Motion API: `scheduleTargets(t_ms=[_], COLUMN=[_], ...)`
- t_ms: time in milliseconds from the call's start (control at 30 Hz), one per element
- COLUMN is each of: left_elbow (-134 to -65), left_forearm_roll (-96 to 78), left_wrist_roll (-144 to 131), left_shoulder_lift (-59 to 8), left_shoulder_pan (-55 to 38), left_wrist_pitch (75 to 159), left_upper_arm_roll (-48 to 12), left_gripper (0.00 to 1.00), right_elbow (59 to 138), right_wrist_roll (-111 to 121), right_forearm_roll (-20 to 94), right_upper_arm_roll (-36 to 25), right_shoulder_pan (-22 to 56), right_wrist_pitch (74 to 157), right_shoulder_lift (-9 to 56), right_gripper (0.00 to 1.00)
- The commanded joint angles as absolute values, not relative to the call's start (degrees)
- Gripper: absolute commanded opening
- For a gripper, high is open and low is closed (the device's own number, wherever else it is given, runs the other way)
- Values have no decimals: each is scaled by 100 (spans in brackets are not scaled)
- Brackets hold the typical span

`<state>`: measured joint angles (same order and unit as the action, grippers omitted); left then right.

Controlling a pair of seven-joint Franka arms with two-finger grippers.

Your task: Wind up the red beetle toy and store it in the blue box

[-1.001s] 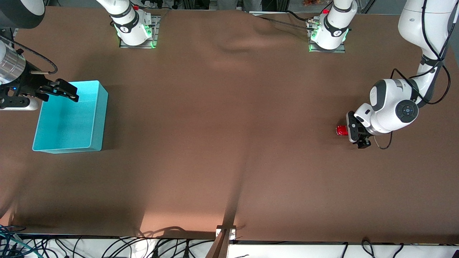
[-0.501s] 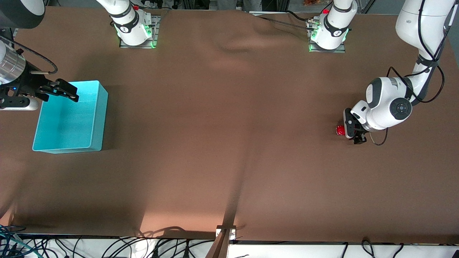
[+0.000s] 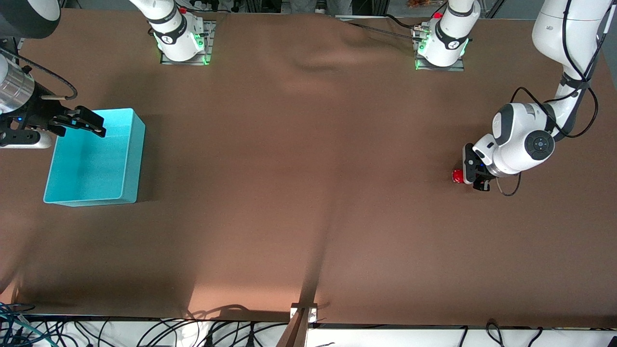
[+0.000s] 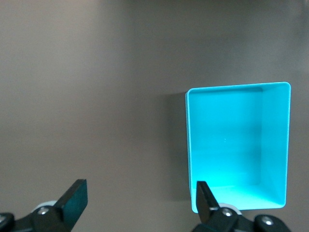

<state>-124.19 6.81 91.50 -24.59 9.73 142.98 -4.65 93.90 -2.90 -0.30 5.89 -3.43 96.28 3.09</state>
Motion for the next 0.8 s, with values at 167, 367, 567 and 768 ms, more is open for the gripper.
scheduleTargets(t_ms=[167, 367, 567, 768], left_elbow=[-12191, -11866, -11418, -11092], left_forearm_roll=[773, 773, 773, 773], left_wrist_roll=[9281, 9869, 10572, 11012], left_shoulder_lift=[-2917, -3243, -3647, -3893], left_shoulder_pan=[1494, 1827, 2223, 2540], left_wrist_pitch=[14326, 14317, 14309, 14309], left_upper_arm_roll=[-501, -492, -492, -492], left_gripper=[9, 9, 9, 10], right_elbow=[9325, 9325, 9325, 9325], right_wrist_roll=[-272, -272, -272, -272], right_forearm_roll=[-18, -18, -18, -18], right_upper_arm_roll=[580, 580, 580, 580], right_shoulder_pan=[-343, -343, -343, -343], right_wrist_pitch=[9554, 9554, 9554, 9554], right_shoulder_lift=[308, 308, 308, 308], right_gripper=[100, 100, 100, 100])
